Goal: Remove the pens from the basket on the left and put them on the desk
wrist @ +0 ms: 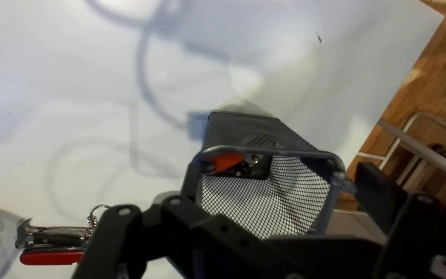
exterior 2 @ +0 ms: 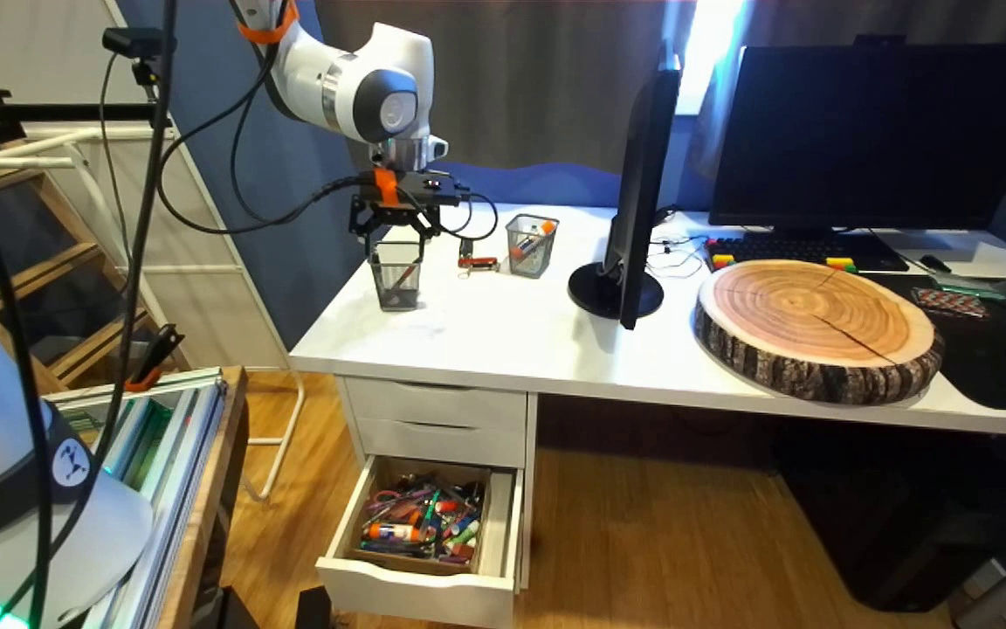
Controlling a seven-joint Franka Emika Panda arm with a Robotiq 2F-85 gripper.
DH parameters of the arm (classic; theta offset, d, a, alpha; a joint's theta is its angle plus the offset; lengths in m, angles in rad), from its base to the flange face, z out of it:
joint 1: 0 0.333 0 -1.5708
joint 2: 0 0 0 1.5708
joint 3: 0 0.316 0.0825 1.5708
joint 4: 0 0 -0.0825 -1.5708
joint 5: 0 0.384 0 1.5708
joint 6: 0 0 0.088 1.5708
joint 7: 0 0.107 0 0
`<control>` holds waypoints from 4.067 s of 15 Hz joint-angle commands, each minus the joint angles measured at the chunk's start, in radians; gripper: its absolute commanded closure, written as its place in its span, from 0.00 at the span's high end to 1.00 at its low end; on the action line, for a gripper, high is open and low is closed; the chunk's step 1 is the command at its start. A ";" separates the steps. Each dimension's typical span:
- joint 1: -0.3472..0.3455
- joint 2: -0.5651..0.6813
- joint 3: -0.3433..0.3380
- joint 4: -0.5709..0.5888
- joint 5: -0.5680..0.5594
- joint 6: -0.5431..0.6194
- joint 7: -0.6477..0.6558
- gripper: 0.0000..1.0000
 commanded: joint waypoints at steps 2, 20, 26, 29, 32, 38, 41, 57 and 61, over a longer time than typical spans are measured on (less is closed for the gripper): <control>0.005 0.017 -0.009 0.007 -0.051 0.039 0.029 1.00; 0.000 0.019 -0.016 0.014 -0.095 0.029 0.014 0.67; -0.003 0.022 -0.014 0.017 -0.097 0.035 0.009 0.54; -0.003 0.023 -0.014 0.020 -0.097 0.037 0.007 0.56; -0.003 0.027 -0.013 0.026 -0.097 0.038 0.005 0.55; -0.001 0.032 -0.014 0.034 -0.102 0.044 0.001 0.42; -0.001 0.033 -0.015 0.036 -0.103 0.045 0.001 0.36; -0.001 0.038 -0.015 0.040 -0.110 0.047 0.002 0.07; -0.002 0.035 -0.014 0.037 -0.110 0.049 0.002 0.03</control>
